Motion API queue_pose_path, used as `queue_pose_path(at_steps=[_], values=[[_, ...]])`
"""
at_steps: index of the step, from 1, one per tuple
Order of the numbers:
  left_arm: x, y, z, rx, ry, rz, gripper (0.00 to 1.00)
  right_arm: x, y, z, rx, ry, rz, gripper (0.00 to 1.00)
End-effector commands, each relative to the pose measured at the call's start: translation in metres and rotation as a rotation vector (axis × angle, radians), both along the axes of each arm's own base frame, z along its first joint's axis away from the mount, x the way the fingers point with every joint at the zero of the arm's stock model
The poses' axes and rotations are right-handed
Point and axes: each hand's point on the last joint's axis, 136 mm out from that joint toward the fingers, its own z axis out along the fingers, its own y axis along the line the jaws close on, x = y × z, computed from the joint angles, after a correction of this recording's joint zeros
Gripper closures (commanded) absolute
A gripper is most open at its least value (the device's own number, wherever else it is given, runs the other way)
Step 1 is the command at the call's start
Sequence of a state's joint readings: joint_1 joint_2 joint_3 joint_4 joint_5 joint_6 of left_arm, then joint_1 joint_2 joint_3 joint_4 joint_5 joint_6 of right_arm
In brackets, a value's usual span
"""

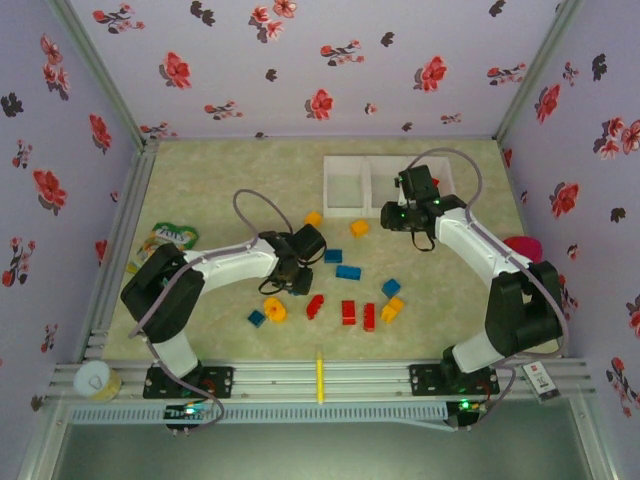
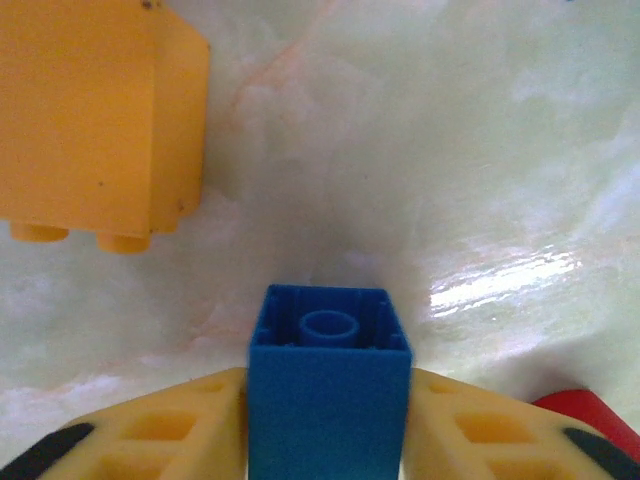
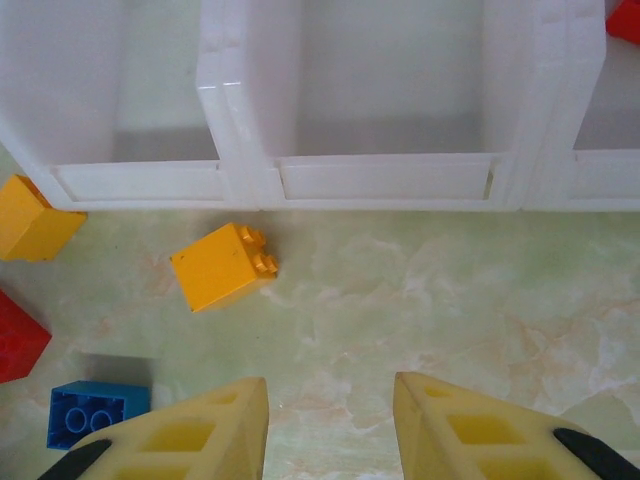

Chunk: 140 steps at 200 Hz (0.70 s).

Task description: Sort the legos into containers by color

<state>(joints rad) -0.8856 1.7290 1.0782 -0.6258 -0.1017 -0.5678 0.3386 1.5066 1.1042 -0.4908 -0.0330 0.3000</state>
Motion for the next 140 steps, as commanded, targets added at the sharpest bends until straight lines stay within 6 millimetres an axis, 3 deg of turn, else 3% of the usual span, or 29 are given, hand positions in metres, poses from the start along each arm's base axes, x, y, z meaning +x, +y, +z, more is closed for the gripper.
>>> queue_pose_path(at_steps=[1,32,71,101,140], values=[[0.006,-0.004,0.007,-0.005,-0.021,-0.005,0.66,-0.006,-0.005,0.002,-0.013,-0.003,-0.017,0.62],[0.011,-0.008,0.025,-0.016,-0.047,-0.014,0.7,-0.008,-0.007,0.003,-0.02,-0.007,-0.022,0.62],[0.028,-0.015,0.071,-0.042,-0.133,-0.042,0.71,-0.01,-0.01,0.0,-0.031,-0.003,-0.025,0.63],[0.058,-0.024,0.102,-0.072,-0.216,-0.034,0.72,-0.013,-0.012,-0.003,-0.035,-0.002,-0.034,0.63],[0.118,-0.049,0.133,-0.113,-0.348,-0.019,0.73,-0.02,-0.015,-0.007,-0.018,-0.003,-0.054,0.64]])
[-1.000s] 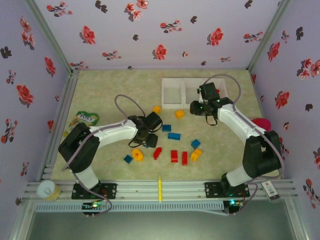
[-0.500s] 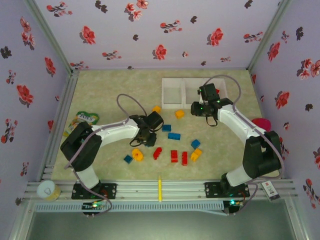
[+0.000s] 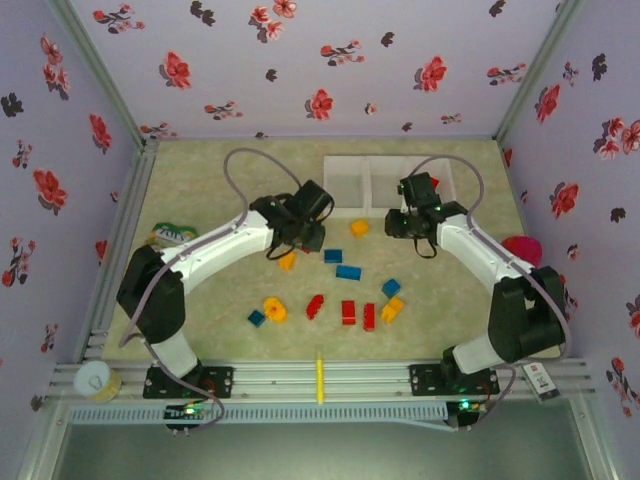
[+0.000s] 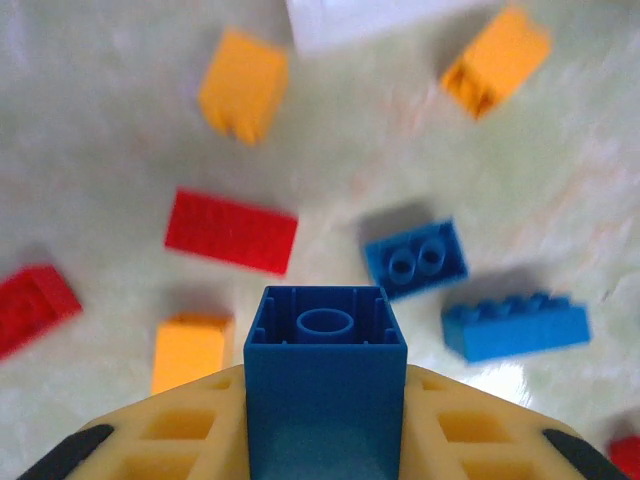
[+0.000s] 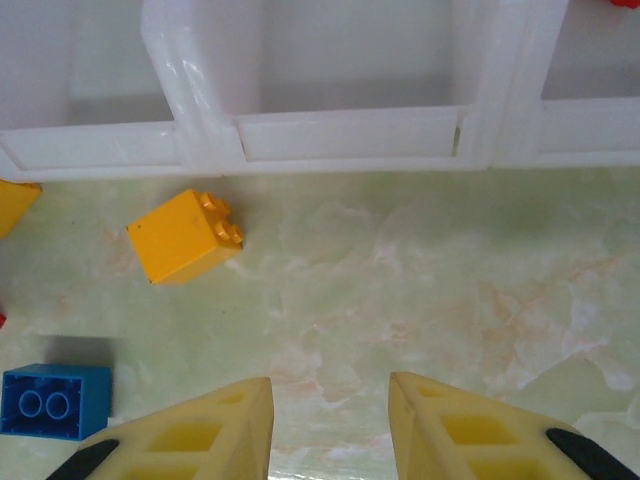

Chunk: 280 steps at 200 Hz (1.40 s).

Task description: Sort the legos into containers by color

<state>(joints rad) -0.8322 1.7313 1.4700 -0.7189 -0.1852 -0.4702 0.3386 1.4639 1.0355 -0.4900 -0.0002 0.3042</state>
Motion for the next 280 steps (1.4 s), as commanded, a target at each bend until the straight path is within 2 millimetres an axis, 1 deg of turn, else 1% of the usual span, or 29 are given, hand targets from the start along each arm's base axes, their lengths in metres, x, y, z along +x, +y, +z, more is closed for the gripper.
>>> queue_pose_path(at_steps=[1,23,68,94,97,115,147,181,199,237,280], values=[[0.036,-0.007,0.011,0.027,-0.081,-0.001,0.73,-0.006,-0.004,0.004,0.014,-0.019,-0.032,0.64],[0.068,-0.024,0.016,0.004,-0.127,-0.003,0.74,-0.013,-0.003,0.003,0.024,-0.01,-0.031,0.64],[0.122,-0.059,0.021,-0.031,-0.221,-0.014,0.74,-0.027,-0.009,-0.002,0.03,-0.005,-0.046,0.64],[0.142,-0.079,0.017,-0.045,-0.25,-0.03,0.74,-0.032,-0.01,-0.003,0.031,0.001,-0.047,0.64],[0.144,-0.08,0.012,-0.04,-0.248,-0.031,0.74,-0.032,-0.011,-0.004,0.03,0.002,-0.047,0.64],[0.155,-0.09,0.006,-0.034,-0.254,-0.04,0.74,-0.034,-0.011,-0.003,0.032,0.0,-0.049,0.64],[0.168,-0.099,-0.011,-0.02,-0.26,-0.047,0.74,-0.035,-0.011,0.0,0.034,-0.006,-0.047,0.64],[0.178,-0.1,-0.026,-0.006,-0.272,-0.037,0.74,-0.037,-0.012,-0.002,0.033,0.0,-0.047,0.64],[0.18,-0.101,-0.033,-0.004,-0.271,-0.039,0.72,-0.037,-0.012,-0.004,0.034,0.005,-0.047,0.64],[0.184,-0.1,-0.039,-0.003,-0.272,-0.034,0.64,-0.036,-0.005,-0.008,0.038,0.011,-0.027,0.64],[0.187,-0.1,-0.033,-0.015,-0.286,-0.03,0.59,-0.033,0.003,-0.012,0.039,0.015,-0.007,0.63]])
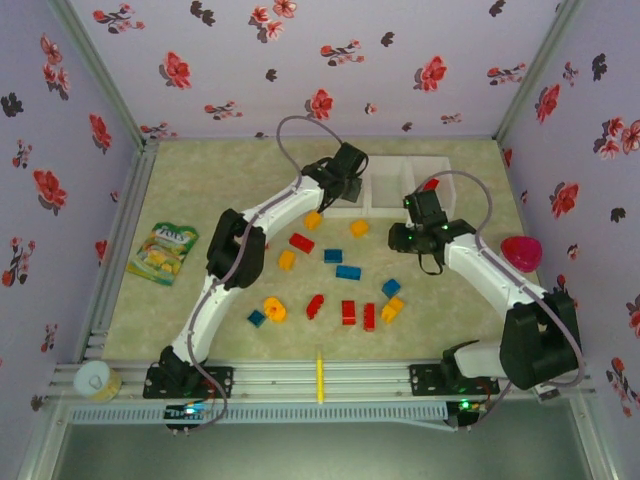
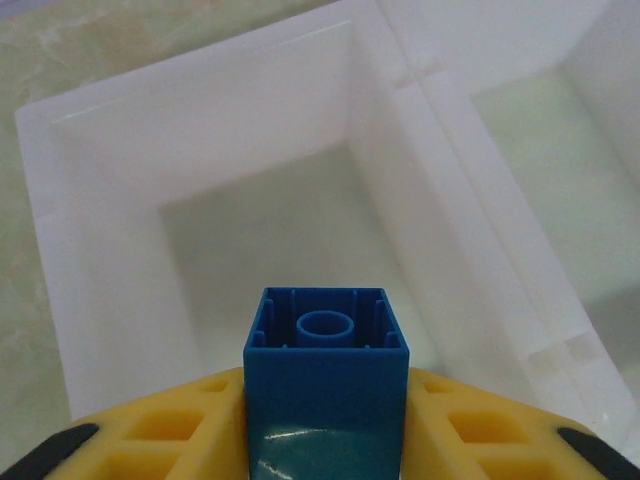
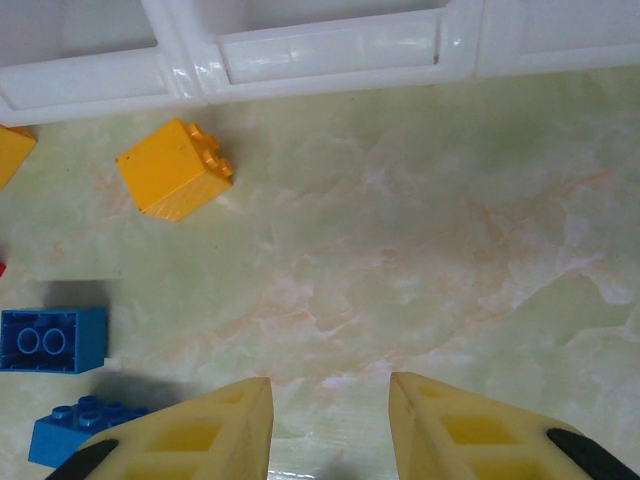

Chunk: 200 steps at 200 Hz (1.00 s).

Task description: Sort the legos into containers by color

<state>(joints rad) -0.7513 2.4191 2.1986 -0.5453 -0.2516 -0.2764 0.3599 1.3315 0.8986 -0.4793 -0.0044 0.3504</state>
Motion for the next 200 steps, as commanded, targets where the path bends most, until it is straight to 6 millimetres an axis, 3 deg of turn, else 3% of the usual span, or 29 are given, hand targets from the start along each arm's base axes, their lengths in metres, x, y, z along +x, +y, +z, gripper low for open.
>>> queue_pose_path(at_steps=[1,59,105,127,200], values=[[0.012,0.0,0.011,-0.009,-0.05,0.005,0.59,0.001,0.007,-0.006,0.01,0.01,0.009,0.63],[0.013,0.003,0.031,-0.024,-0.079,0.013,0.57,0.008,0.018,-0.011,0.017,0.002,0.035,0.6],[-0.008,0.032,0.095,-0.061,-0.159,0.049,0.55,0.026,0.034,-0.023,0.025,-0.011,0.061,0.53],[-0.026,0.055,0.109,-0.055,-0.168,0.071,0.54,0.036,0.042,-0.028,0.011,-0.016,0.082,0.47],[-0.108,0.143,0.083,0.017,-0.063,0.172,0.51,0.061,0.069,-0.044,-0.021,-0.048,0.144,0.26]])
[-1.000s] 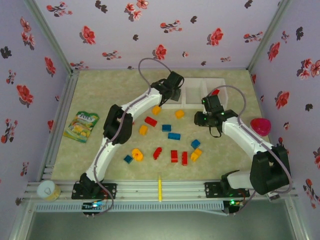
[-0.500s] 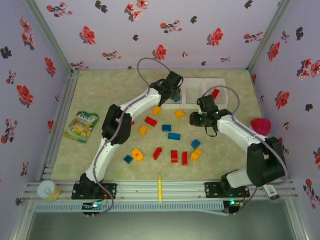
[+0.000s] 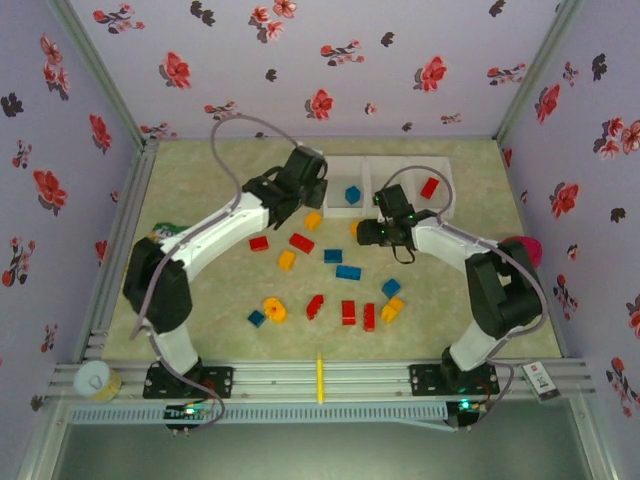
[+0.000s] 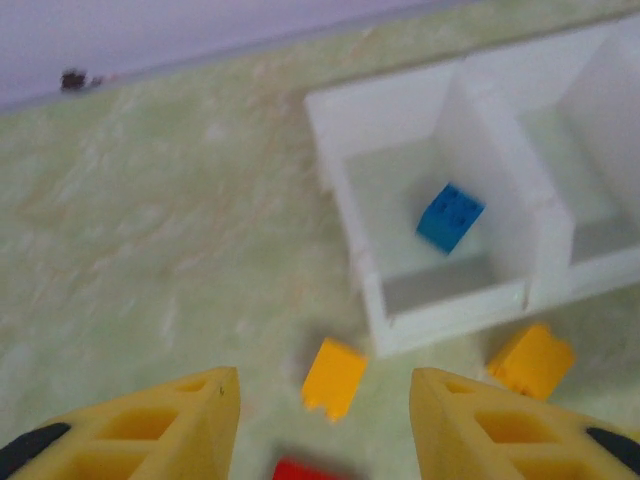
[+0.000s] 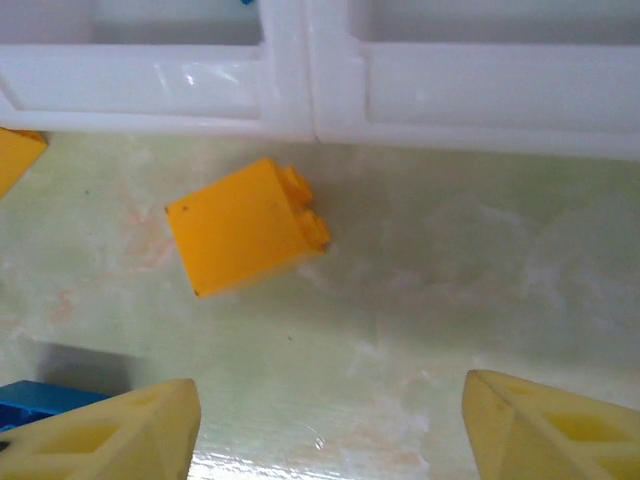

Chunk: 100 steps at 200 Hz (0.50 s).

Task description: Sort the legos into containers by color

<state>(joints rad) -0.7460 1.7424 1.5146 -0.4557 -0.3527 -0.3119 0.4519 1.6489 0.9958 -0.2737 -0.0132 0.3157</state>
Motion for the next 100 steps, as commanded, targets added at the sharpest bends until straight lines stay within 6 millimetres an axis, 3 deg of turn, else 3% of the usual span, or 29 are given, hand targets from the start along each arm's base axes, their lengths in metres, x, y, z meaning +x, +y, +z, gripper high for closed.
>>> queue_pose_path(at_steps=[1,33,100], values=[[-0.018,0.032,-0.018,0.039,0.043,0.076,0.51,0.017,0.012,0.004,-0.002,-0.055,0.02,0.25],[-0.035,0.055,-0.027,0.054,0.06,0.12,0.5,0.025,0.023,-0.006,-0.019,-0.063,0.053,0.24],[-0.038,0.057,-0.037,0.046,0.067,0.131,0.49,0.036,0.027,-0.022,-0.08,-0.109,0.083,0.3]])
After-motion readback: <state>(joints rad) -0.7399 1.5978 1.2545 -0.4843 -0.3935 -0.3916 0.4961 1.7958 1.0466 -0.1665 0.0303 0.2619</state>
